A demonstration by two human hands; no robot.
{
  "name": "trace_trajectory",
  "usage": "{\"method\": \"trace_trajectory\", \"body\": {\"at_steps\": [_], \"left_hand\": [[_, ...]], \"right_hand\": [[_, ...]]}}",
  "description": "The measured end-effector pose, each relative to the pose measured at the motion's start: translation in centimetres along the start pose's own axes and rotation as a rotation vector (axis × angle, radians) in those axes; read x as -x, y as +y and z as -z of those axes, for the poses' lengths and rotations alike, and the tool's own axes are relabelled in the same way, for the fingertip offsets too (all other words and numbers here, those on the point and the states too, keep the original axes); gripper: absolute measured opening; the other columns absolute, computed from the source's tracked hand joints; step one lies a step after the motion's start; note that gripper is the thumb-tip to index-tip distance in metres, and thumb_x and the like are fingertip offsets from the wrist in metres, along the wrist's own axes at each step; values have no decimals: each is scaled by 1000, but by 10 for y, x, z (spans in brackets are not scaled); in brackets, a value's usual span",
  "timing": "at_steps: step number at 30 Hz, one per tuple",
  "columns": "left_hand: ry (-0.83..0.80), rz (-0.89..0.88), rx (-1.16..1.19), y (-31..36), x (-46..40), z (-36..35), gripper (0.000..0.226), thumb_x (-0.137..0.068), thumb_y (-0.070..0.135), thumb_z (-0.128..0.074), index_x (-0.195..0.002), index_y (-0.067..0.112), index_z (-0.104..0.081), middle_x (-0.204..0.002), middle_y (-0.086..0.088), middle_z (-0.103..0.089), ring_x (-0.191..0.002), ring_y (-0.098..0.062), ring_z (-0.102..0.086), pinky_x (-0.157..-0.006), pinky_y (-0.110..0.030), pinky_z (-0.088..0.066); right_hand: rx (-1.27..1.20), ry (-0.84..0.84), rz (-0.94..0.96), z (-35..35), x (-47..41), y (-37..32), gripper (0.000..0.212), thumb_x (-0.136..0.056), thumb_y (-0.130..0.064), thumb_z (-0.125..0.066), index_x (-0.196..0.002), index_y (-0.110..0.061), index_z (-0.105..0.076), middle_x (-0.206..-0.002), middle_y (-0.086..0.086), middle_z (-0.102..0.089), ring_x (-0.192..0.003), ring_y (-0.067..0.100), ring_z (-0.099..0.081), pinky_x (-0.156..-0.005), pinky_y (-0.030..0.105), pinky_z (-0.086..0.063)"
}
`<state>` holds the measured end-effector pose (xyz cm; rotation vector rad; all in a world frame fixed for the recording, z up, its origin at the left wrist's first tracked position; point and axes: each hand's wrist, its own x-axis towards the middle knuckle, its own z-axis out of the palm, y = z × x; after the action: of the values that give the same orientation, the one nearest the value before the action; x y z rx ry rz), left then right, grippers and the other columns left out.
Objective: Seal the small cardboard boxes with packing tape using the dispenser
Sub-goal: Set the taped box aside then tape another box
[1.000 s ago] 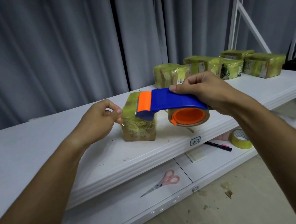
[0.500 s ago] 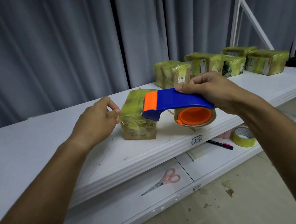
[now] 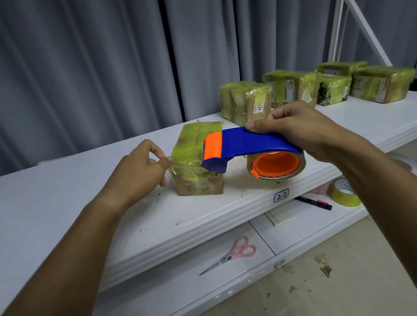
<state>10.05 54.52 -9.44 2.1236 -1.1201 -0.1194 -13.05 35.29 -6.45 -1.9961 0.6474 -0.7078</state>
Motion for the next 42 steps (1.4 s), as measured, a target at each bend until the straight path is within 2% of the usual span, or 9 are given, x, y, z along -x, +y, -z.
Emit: {"method": "trace_trajectory", "body": {"at_steps": [4,8,10,13,23,29,34,37,42], "left_hand": [[73,-62,-30,-12,-3,-2,19,-94,46,-61,-94,31,-51,-86,9,-68,-79,-13,-59,-65,-31,-41],[212,-575,-159,-11,0,-5,22,-93,11,-67,-111,24,-71,-117,9,-64,-108,-13,-60,-87,-28,-49],[200,-659,-142,-10,3,-9,32,-91,-4,-63,-110,17,-77,-115,7,-72,-109,-11,-65,-97,-26,-50],[230,-640,-87,-14,6,-14,36,-88,-6,-63,-112,17,-78,-114,11,-72,-108,-2,-66,-100,-16,-47],[221,-527,134,-18,4,-20,24,-83,7,-80,-106,12,-79,-108,8,-74,-107,2,-67,-97,-22,-52],[234,-503,13,-14,1,-19,22,-84,29,-79,-105,22,-80,-105,13,-75,-101,-2,-68,-83,-32,-60],[327,-526,-121,-9,1,-27,18,-86,39,-77,-92,22,-74,-96,14,-72,-89,-12,-65,-82,-36,-51],[298,-590,-215,-6,0,-28,19,-89,41,-70,-99,24,-68,-99,12,-67,-93,-13,-61,-86,-33,-41],[194,-637,-134,5,0,-39,34,-93,25,-68,-126,17,-70,-126,4,-68,-118,-14,-61,-100,-40,-50]], "right_hand": [[-12,-7,-18,0,-1,1,43,-61,-60,-75,-71,-19,-72,-71,0,-74,-67,18,-71,-77,38,-56],[-20,-10,-26,0,-1,1,41,-61,-60,-75,-70,-20,-72,-72,0,-75,-67,17,-71,-77,38,-56],[-23,-8,-32,1,-1,2,44,-61,-60,-75,-72,-18,-73,-73,1,-75,-66,17,-71,-76,37,-56],[-25,-11,-47,2,0,2,47,-60,-60,-75,-77,-16,-74,-76,1,-76,-68,17,-71,-77,37,-56],[-21,-15,-54,-1,-3,5,50,-60,-61,-76,-80,-16,-74,-78,2,-76,-71,19,-72,-78,38,-57],[-4,-2,-38,0,-1,5,49,-61,-64,-74,-79,-18,-74,-77,0,-76,-69,16,-73,-71,33,-56],[-11,-5,-27,0,1,7,54,-61,-66,-74,-79,-15,-75,-77,1,-76,-66,14,-71,-71,34,-54],[-10,-9,-17,1,2,7,56,-61,-69,-73,-78,-15,-74,-76,2,-75,-66,14,-70,-72,33,-54],[-19,-20,-14,3,4,10,51,-60,-71,-72,-68,-20,-73,-74,3,-74,-64,13,-69,-70,31,-51]]}}
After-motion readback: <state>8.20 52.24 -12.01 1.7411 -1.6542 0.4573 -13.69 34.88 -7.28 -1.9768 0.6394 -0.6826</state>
